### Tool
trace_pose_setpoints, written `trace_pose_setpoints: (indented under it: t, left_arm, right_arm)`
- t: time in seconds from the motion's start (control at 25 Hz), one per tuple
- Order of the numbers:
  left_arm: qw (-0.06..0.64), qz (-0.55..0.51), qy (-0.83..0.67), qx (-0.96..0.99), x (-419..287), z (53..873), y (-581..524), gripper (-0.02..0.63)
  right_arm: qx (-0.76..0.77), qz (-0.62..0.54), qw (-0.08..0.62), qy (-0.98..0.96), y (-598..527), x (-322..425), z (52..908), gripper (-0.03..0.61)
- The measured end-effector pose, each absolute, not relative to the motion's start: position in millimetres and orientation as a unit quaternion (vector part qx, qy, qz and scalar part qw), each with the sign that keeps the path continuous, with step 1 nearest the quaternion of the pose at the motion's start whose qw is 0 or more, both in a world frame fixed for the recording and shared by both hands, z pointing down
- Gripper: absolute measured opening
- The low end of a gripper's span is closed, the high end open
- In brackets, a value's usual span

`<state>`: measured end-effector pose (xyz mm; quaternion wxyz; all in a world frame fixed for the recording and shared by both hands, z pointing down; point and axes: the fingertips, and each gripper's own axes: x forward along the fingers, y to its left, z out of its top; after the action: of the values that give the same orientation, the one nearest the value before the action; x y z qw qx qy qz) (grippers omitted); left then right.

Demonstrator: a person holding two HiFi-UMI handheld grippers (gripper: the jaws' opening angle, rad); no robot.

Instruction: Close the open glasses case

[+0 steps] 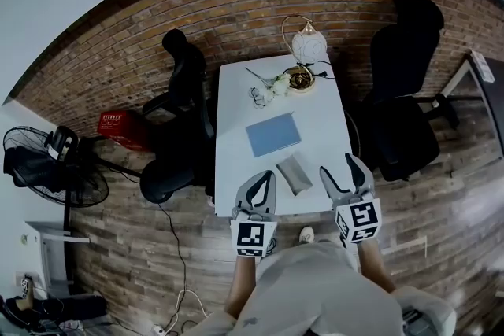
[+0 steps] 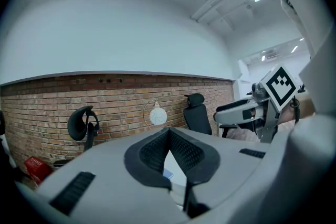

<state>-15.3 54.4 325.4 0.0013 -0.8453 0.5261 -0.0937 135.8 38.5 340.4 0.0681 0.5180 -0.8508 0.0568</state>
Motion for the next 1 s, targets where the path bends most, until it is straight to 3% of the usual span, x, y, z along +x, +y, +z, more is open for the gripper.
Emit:
trace_pose_setpoints:
  t: [1.0]
  left_arm:
    - [-0.024,-0.118,0.509,-0.852,2.9,353.6,-0.8,0.003]
  right_arm:
    - [0.525,0.091,0.082,-0.842,-13.0,150.8,367.1,0.293]
